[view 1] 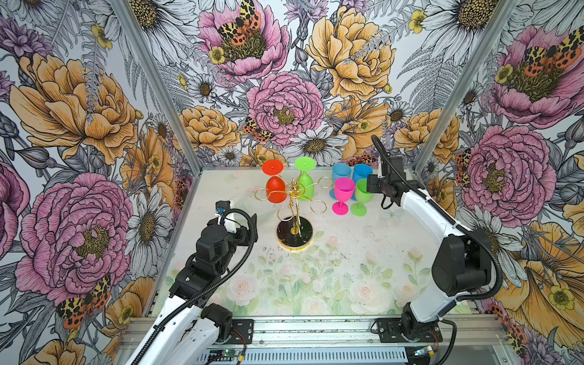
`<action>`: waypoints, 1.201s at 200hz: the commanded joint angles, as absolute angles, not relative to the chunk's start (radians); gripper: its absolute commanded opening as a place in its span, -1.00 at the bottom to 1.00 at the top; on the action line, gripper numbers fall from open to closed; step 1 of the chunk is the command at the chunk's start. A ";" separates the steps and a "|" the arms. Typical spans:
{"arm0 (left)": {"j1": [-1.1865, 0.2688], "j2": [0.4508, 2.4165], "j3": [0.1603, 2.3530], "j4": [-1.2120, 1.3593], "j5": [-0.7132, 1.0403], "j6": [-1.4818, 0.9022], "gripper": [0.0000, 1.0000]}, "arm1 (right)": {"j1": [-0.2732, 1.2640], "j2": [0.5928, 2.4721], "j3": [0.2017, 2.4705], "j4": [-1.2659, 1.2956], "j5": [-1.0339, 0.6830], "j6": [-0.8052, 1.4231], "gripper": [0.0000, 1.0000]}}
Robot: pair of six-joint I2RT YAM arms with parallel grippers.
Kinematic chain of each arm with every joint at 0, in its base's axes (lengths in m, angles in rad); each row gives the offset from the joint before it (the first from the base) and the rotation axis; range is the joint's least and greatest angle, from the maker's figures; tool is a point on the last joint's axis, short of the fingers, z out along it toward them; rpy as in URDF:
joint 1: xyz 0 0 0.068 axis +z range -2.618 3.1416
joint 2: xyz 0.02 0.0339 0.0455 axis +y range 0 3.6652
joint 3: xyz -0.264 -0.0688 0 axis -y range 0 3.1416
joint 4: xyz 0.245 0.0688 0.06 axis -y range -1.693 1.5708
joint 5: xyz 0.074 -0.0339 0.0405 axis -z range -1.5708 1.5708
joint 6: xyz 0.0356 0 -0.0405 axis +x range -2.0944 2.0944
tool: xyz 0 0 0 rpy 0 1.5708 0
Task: Take the wine glass off the wine glass rack
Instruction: 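Raise the right gripper and move it to the green glass on the rack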
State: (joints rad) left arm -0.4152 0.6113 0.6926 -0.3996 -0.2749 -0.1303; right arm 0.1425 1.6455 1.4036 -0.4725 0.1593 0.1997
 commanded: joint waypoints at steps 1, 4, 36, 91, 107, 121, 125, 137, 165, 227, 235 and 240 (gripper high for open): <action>-0.399 0.606 0.687 -0.384 -0.243 -0.117 0.94 | 0.137 1.581 1.436 -0.499 0.102 0.208 0.40; -0.398 0.607 0.687 -0.385 -0.242 -0.118 0.94 | 0.136 1.577 1.439 -0.501 0.087 0.213 0.40; -0.377 0.606 0.686 -0.384 -0.216 -0.122 0.94 | 0.134 1.551 1.481 -0.506 -0.136 0.273 0.40; -0.342 0.609 0.681 -0.377 -0.141 -0.137 0.94 | 0.134 1.612 1.591 -0.502 -0.509 0.431 0.37; -0.339 0.608 0.680 -0.372 -0.129 -0.142 0.95 | 0.143 1.637 1.619 -0.501 -0.585 0.451 0.35; -0.336 0.609 0.677 -0.368 -0.121 -0.146 0.95 | 0.159 1.650 1.636 -0.497 -0.624 0.457 0.35; -0.333 0.609 0.676 -0.365 -0.117 -0.147 0.94 | 0.165 1.654 1.641 -0.496 -0.634 0.460 0.35; -0.327 0.608 0.674 -0.359 -0.107 -0.151 0.95 | 0.184 1.663 1.651 -0.485 -0.661 0.470 0.34; -0.314 0.609 0.671 -0.351 -0.088 -0.161 0.95 | 0.217 1.683 1.670 -0.447 -0.709 0.504 0.34; -0.312 0.601 0.667 -0.351 -0.078 -0.163 0.94 | 0.260 1.742 1.722 -0.386 -0.783 0.579 0.31; -0.312 0.599 0.667 -0.351 -0.077 -0.162 0.95 | 0.265 1.751 1.728 -0.377 -0.791 0.587 0.30; -0.313 0.597 0.667 -0.351 -0.076 -0.162 0.95 | 0.267 1.755 1.732 -0.374 -0.794 0.590 0.30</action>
State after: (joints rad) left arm -0.3218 0.6106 0.6788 -0.3721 -0.1020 -0.1513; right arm 0.2523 1.7237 1.6924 -0.4267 -0.7456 0.5526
